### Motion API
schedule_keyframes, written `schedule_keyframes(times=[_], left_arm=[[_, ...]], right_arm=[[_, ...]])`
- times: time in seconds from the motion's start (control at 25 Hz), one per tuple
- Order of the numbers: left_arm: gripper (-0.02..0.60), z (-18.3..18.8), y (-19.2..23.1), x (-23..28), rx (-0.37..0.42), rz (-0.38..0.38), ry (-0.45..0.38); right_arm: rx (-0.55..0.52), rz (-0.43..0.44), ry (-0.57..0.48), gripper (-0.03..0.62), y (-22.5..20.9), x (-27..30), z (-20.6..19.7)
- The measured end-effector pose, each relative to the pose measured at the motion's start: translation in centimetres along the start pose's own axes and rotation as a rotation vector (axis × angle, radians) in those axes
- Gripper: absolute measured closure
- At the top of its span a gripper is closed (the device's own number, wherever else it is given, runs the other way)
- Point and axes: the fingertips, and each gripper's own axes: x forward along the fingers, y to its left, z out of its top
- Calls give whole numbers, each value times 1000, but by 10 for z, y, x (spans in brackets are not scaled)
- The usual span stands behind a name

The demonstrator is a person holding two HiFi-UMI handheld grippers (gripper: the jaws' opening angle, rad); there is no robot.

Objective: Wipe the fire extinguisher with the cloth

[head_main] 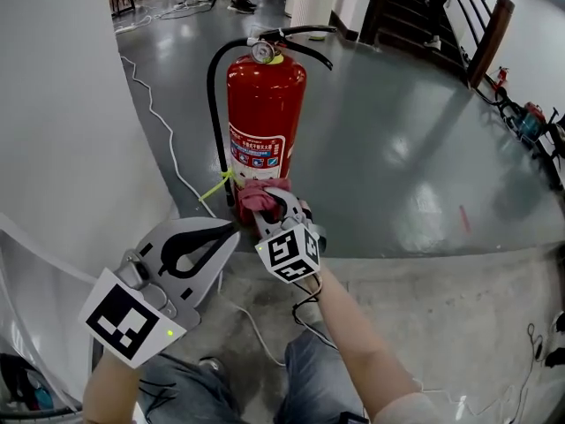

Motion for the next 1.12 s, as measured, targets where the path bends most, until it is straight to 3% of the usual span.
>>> schedule_keyframes(times=[0.2,0.56,0.88,1.12], left_arm=[[574,0,2,0,3,-3,-16],[574,15,26,18,-43,-86,13],[574,95,46,19,-64,-77,11],[574,196,57,4,-134,-71,-21]], right_arm=[[10,24,9,516,-4,-4,11],[135,-147,-239,516,-81,-25,129],[209,-122,-227,516,-117,-49,196],[247,-67,-227,516,-154,-98,284]])
